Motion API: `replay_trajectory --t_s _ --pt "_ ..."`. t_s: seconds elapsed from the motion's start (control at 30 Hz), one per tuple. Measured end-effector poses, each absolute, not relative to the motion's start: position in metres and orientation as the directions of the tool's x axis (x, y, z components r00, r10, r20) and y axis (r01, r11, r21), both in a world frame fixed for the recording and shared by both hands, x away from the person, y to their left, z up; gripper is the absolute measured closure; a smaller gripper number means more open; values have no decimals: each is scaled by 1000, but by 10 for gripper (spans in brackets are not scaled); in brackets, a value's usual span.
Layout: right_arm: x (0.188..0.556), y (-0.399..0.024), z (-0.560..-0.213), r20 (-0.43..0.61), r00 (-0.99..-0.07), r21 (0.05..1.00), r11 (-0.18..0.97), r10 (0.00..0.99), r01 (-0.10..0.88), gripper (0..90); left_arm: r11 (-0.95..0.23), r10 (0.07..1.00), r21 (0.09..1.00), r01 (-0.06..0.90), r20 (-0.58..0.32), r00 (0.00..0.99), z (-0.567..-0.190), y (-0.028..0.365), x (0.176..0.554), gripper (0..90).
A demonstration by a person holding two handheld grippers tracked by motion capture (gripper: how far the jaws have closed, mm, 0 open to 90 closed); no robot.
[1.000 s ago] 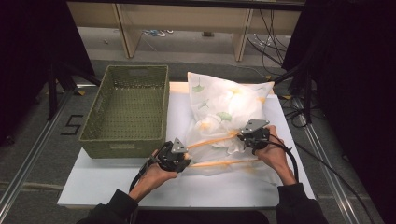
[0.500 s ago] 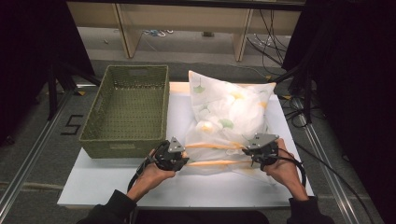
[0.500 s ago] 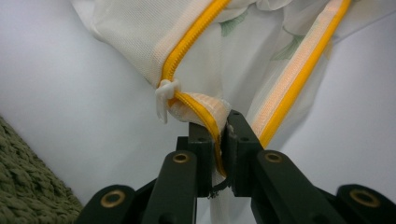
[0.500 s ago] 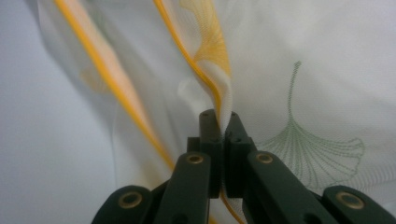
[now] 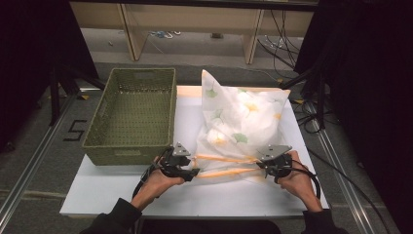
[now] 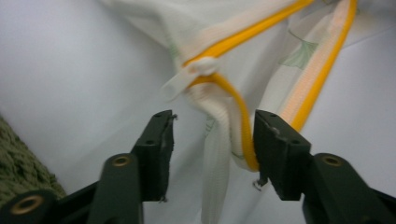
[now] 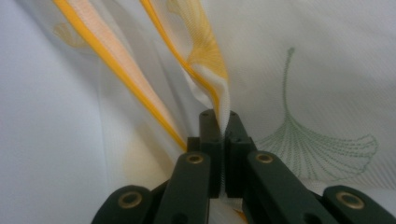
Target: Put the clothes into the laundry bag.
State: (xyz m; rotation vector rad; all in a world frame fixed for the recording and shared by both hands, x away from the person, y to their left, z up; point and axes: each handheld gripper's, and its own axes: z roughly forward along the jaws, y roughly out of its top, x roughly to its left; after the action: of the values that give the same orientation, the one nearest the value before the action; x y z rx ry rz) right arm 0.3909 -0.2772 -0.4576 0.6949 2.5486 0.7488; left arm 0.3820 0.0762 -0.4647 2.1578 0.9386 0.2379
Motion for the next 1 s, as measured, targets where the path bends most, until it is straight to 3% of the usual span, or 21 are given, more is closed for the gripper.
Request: replay_trajectory --t_s 0.03,0.07,0.1,0.3,0.5,0.6,0.67,0.83,0.87,1.0 --pt "394 -280 -457 -245 -810 587 746 532 313 898 -437 696 704 559 -129 706 -466 78 383 444" --pt "392 -283 -456 -225 -793 588 728 566 352 898 -428 699 699 573 -146 700 -466 78 383 420" --pt "396 -286 -455 -257 -802 591 745 539 311 898 -421 694 702 574 -158 703 -467 78 384 404" --pt "398 -298 -459 -213 -762 587 704 611 400 898 -390 653 722 571 -221 724 -461 80 383 367" --pt "403 -300 -460 -251 -779 601 723 575 341 898 -462 632 691 556 -183 753 -465 76 388 474" --pt "399 -296 -460 -220 -776 589 715 592 378 897 -443 639 680 584 -217 737 -471 71 396 521" --pt "402 -294 -460 -249 -787 589 733 565 340 897 -436 635 689 579 -220 740 -473 70 401 541" --pt "398 -289 -462 -222 -780 585 720 586 374 897 -427 640 714 555 -195 743 -469 72 404 707" --pt "401 -289 -462 -244 -789 587 734 563 342 897 -416 635 717 559 -210 743 -467 75 404 724" --pt "399 -288 -462 -234 -784 586 727 575 358 896 -367 611 745 557 -259 748 -459 81 406 717"
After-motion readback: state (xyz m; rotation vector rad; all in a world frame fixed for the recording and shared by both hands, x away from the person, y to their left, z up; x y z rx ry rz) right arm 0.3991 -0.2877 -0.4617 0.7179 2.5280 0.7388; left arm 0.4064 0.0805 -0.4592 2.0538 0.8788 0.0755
